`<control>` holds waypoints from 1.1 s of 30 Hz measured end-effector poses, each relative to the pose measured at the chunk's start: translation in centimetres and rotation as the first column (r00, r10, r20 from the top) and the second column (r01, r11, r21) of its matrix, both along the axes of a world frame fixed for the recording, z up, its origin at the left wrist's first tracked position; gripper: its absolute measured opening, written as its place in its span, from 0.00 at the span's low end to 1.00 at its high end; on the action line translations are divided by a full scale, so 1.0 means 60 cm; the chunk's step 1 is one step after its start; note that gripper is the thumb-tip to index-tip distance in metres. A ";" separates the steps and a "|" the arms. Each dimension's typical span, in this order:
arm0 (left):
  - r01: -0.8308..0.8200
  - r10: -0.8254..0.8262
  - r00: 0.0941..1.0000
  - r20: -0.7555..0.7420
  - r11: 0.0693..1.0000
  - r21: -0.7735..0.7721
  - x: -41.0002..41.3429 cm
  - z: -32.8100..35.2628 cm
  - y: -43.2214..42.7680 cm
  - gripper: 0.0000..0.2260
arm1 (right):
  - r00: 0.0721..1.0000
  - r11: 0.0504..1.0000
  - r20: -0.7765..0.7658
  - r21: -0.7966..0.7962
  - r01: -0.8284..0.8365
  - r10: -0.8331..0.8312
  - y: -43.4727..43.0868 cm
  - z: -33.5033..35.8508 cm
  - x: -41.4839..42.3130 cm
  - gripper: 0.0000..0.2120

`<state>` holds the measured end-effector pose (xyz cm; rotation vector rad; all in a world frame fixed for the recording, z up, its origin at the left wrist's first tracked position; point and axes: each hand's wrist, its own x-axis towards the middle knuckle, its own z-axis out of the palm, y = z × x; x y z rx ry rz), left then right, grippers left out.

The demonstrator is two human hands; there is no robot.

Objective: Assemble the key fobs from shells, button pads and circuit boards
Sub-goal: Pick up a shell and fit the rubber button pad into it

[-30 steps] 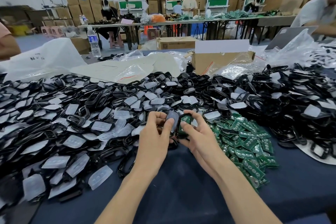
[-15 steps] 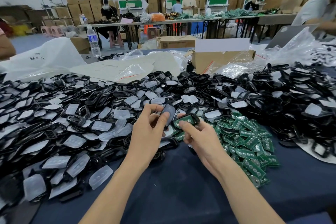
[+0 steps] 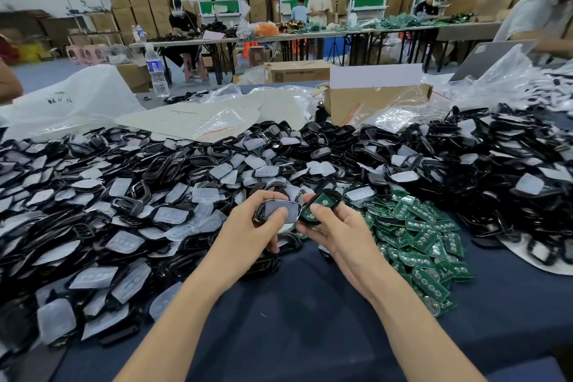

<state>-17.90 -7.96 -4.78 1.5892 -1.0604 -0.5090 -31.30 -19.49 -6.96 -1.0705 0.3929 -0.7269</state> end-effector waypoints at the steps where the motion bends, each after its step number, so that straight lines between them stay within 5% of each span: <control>1: -0.002 0.001 1.000 0.012 1.000 0.013 0.003 0.001 0.001 0.07 | 1.000 1.000 -0.009 -0.008 -0.007 0.007 0.002 0.000 -0.001 0.10; 12: -0.107 0.085 0.976 -0.199 0.989 -0.105 -0.008 0.000 -0.016 0.05 | 0.983 0.983 -0.101 -0.085 -0.164 0.156 0.016 -0.003 0.003 0.08; 18: -0.178 0.176 0.984 -0.038 0.981 -0.080 0.000 0.000 -0.011 0.09 | 0.990 0.994 -0.137 -0.109 -0.031 0.016 0.009 0.001 -0.004 0.07; 23: -0.104 0.097 0.981 0.167 0.994 0.038 -0.014 0.003 -0.017 0.12 | 0.982 0.986 -0.188 -0.160 -0.038 0.008 0.013 0.004 -0.004 0.06; 26: -0.158 0.152 0.957 0.248 0.987 0.005 -0.020 0.000 -0.019 0.08 | 0.977 0.982 -0.211 -0.186 -0.028 -0.012 0.012 0.002 -0.005 0.05; 33: -0.225 0.222 0.911 0.347 0.974 -0.032 -0.031 0.000 -0.021 0.16 | 0.978 0.976 -0.205 -0.219 -0.015 -0.031 0.016 0.004 -0.004 0.12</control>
